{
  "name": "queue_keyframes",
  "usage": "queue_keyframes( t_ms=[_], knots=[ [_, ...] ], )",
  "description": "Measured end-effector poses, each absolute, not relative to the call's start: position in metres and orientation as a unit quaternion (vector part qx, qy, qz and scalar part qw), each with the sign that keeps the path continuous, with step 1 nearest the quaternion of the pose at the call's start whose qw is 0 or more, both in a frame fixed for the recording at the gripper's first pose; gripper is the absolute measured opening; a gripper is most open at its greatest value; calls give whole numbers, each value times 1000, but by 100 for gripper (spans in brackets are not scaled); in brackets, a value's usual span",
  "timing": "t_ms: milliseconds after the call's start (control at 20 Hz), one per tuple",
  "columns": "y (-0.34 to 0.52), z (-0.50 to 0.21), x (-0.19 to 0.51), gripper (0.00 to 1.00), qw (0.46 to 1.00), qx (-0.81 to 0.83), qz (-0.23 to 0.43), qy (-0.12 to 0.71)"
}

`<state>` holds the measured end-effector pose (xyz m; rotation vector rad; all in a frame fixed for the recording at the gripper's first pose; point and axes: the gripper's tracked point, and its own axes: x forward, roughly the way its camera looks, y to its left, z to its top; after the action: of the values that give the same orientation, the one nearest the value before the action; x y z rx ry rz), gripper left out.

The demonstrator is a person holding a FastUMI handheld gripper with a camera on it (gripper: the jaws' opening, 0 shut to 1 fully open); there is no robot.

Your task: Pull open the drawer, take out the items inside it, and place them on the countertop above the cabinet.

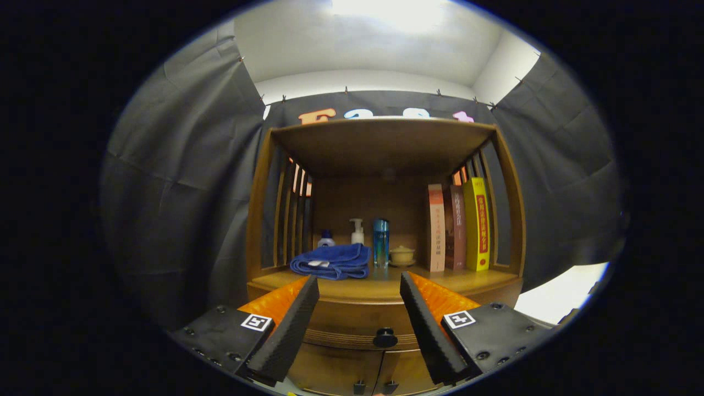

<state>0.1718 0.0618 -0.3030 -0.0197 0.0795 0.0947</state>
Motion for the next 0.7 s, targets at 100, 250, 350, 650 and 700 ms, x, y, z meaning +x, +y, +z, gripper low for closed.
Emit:
queue_keyframes(
  t_ms=[100, 250, 350, 650, 700],
  knots=[
    [44, -343, 194, 98, 998, 6, 30, 64],
    [19, -393, 222, 98, 995, -1, 5, 95],
    [5, -423, 227, 98, 993, -5, -4, 117],
    [10, -458, 239, 98, 989, -21, 11, 143],
    [12, -463, 242, 96, 989, -22, 12, 149]
  ],
)
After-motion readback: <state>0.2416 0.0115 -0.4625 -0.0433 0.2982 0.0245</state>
